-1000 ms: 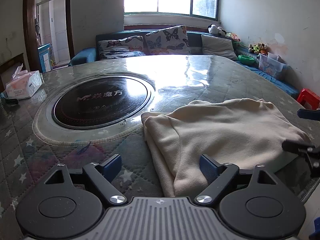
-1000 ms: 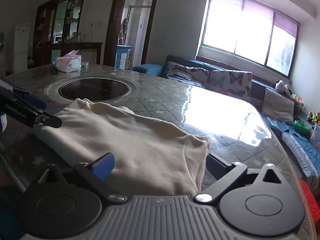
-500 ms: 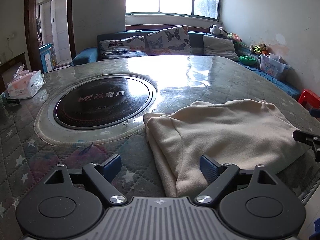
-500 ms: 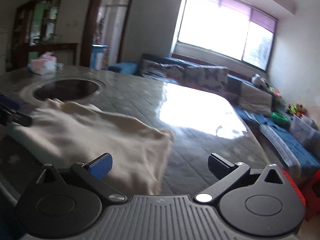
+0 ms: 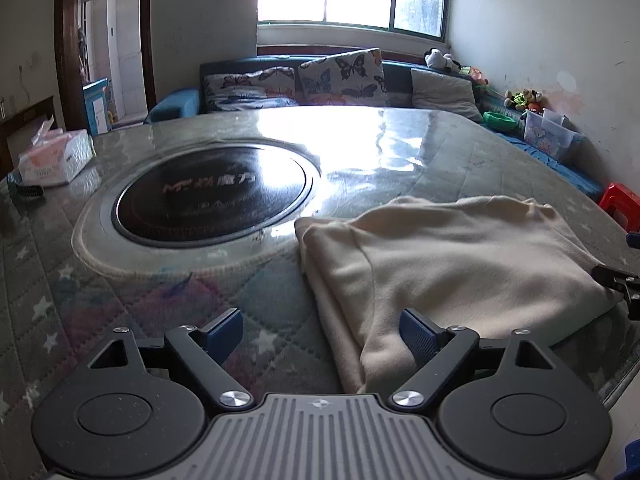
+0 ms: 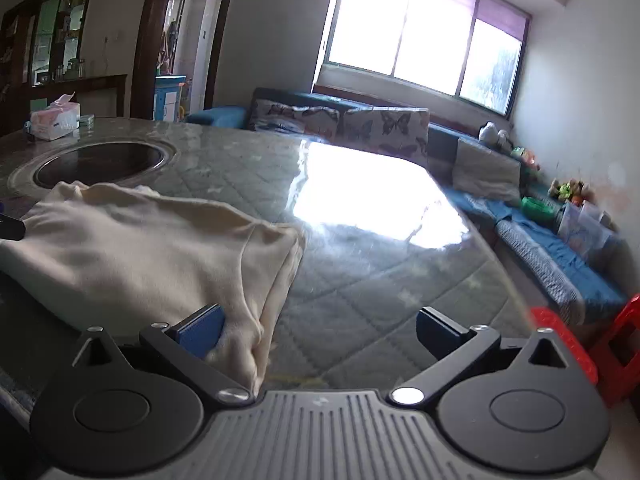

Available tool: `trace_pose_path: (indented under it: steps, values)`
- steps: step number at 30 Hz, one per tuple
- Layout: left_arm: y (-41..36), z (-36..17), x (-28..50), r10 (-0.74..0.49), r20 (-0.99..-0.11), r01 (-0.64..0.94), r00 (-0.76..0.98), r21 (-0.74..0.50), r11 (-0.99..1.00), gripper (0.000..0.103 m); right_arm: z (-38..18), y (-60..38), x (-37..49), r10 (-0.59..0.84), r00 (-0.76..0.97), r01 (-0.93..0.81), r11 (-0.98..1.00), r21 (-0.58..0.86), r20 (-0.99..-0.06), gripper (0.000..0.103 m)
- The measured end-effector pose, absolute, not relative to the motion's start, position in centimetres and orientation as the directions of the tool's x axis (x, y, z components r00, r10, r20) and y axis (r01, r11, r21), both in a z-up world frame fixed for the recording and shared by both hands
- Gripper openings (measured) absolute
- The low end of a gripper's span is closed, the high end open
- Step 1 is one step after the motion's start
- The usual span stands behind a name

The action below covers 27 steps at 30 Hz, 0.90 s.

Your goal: Fold clothes

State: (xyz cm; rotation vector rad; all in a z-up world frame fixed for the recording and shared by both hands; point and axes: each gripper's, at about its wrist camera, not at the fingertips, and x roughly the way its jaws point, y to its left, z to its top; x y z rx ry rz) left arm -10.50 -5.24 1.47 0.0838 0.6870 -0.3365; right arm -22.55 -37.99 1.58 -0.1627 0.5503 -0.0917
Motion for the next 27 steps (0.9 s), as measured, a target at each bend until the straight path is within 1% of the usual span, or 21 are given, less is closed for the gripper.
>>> trace_pose_path:
  steps: [7,10,12,14,21,23,25,26,27]
  values:
    - [-5.1,1.9,-10.5,-0.285,-0.629,0.325,0.723,-0.054,0.944,0.086,3.5,-36.7,-22.3,-0.073,0.87,-0.023,0.982,-0.19,-0.487,0.103]
    - [-4.7,1.8,-10.5,-0.291,-0.63,0.319,0.72,-0.072,0.945,0.086,4.4,-35.8,-21.7,-0.003,0.865,-0.099,0.979,-0.176,-0.502,0.102]
    - [-4.7,1.7,-10.6,-0.289,-0.63,0.319,0.721,-0.069,0.945,0.087,4.6,-34.6,-21.4,0.046,0.857,-0.159,0.971,-0.177,-0.514,0.098]
    - [-4.6,1.5,-10.5,-0.293,-0.633,0.32,0.716,-0.076,0.944,0.087,4.9,-33.5,-21.1,0.096,0.846,-0.218,0.96,-0.177,-0.525,0.097]
    - [-3.7,2.0,-10.3,-0.297,-0.628,0.299,0.719,-0.105,0.948,0.086,5.7,-29.4,-20.1,0.261,0.784,-0.419,0.892,-0.17,-0.564,0.086]
    - [-3.3,2.1,-10.1,-0.288,-0.63,0.284,0.721,-0.112,0.952,0.086,5.9,-28.2,-19.8,0.305,0.759,-0.473,0.865,-0.166,-0.575,0.085]
    - [-2.8,2.1,-9.9,-0.28,-0.633,0.268,0.722,-0.118,0.956,0.086,6.0,-27.1,-19.6,0.342,0.735,-0.521,0.838,-0.164,-0.585,0.078]
    - [-2.5,2.2,-9.7,-0.276,-0.634,0.26,0.722,-0.121,0.958,0.085,5.9,-26.6,-19.5,0.358,0.723,-0.542,0.824,-0.164,-0.591,0.077]
    - [-2.3,2.2,-9.6,-0.272,-0.635,0.252,0.723,-0.124,0.96,0.082,5.9,-26.0,-19.5,0.373,0.712,-0.562,0.811,-0.164,-0.596,0.075]
